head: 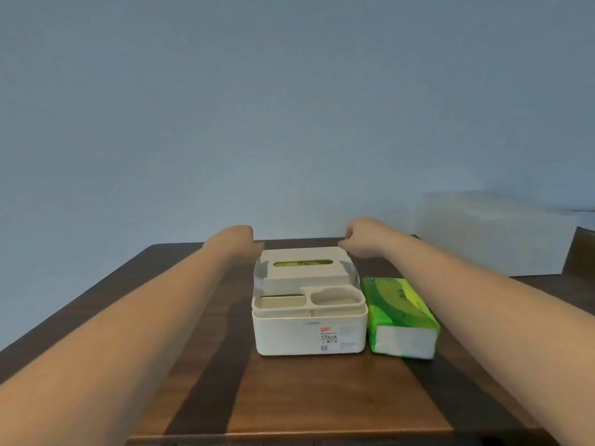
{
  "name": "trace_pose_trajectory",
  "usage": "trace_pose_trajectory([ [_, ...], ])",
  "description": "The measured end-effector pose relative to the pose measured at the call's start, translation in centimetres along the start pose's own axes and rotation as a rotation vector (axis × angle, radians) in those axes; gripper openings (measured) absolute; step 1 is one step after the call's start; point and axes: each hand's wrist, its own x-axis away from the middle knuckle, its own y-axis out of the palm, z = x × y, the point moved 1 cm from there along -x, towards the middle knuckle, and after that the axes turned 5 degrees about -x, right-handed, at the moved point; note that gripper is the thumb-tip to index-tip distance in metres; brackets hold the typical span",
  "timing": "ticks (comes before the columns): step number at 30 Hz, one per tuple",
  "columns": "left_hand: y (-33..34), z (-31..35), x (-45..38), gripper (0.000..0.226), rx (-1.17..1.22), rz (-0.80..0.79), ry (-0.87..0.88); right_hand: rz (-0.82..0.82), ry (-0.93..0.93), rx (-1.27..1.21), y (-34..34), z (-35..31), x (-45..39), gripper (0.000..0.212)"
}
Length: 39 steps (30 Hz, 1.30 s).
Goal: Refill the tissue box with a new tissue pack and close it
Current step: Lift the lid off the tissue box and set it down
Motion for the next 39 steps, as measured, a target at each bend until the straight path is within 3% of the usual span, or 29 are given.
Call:
trace_pose_trajectory([
  [8,2.0,0.2,1.6,0.022,0.230,-0.195,-0.055,-0.163,0.188,-0.052,1.8,0.9,0.7,0.009],
  [11,2.3,0.4,1.9,0.017,0.283,-0.226,-0.077,-0.163,0.186,-0.118,2.1,1.1,0.7,0.021],
  [14,2.1,0.3,1.7,0.013,0.299,-0.202,-0.088,-0.179,0.180,-0.149,2.2,0.9,0.9,0.028],
  [18,1.2,-0.6,1.1,0.013,0.307,-0.108,-0.096,-0.132,0.162,-0.096,1.4,-0.6,1.3,0.007],
  [23,-0.3,-3.4,0.6,0.015,0.382,0.017,-0.135,-0.003,0.075,-0.106,1.2,-3.6,0.6,0.008],
  [30,0.0,-10.5,1.2,0.009,0.386,0.076,-0.255,-0.072,-0.014,-0.147,3.2,-10.4,-1.1,0.021],
  [32,0.5,-12.5,1.3,0.010,0.355,0.073,-0.286,-0.075,-0.044,-0.119,4.4,-12.2,-1.7,0.011],
  [36,1.8,-15.8,1.4,0.012,0.293,0.039,-0.344,-0.097,-0.066,-0.106,7.1,-15.1,-2.7,0.023],
  [39,3.0,-17.5,1.4,0.009,0.276,0.019,-0.383,-0.154,-0.082,-0.048,8.8,-16.7,-3.1,0.014],
])
